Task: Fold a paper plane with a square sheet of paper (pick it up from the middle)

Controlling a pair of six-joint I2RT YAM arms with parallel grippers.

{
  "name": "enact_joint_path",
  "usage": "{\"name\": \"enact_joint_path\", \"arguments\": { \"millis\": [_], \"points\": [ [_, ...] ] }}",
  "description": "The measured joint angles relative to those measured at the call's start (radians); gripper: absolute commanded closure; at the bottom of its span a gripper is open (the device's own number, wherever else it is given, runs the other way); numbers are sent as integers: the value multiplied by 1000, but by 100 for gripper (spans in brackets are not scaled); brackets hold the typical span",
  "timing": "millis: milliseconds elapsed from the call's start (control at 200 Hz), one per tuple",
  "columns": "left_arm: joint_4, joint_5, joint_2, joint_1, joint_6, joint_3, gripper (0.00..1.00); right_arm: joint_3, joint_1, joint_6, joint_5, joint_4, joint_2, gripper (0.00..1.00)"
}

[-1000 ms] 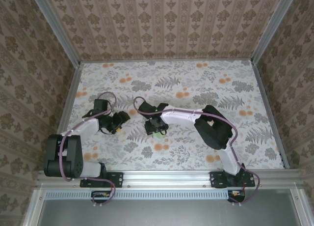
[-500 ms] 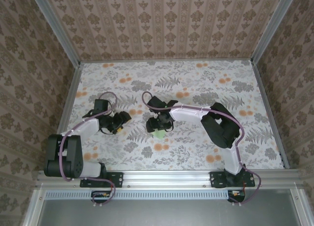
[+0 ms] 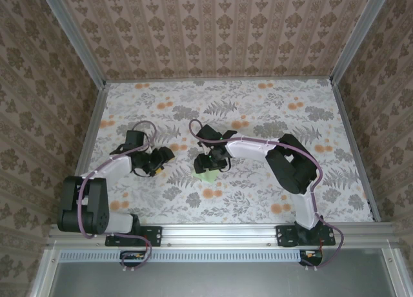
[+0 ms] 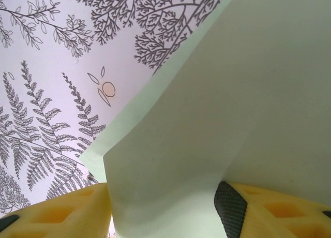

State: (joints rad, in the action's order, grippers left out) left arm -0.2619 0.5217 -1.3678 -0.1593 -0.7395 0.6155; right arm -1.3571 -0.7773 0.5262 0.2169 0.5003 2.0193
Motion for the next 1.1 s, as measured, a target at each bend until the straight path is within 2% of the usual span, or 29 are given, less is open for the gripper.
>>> {"name": "enact_joint_path", "arguments": {
  "millis": [265, 380, 515, 645, 915, 1100],
  "points": [
    [80, 94, -16, -110, -2, 7, 33, 77, 37, -2, 97, -96, -32, 44],
    [166, 149, -74, -158, -30, 14, 41, 116, 64, -10, 177, -150, -43, 44],
    [242, 190, -165, -195, -64, 30, 44, 142, 94, -24, 254, -190, -45, 44],
    [285, 208, -222, -214, -91, 48, 45, 160, 110, -37, 312, -227, -45, 42],
    [372, 242, -304, -240, -158, 63, 60, 171, 116, -72, 364, -259, -42, 42],
    [383, 249, -323, -241, -177, 63, 60, 175, 120, -84, 373, -263, -42, 42]
  ]
}}
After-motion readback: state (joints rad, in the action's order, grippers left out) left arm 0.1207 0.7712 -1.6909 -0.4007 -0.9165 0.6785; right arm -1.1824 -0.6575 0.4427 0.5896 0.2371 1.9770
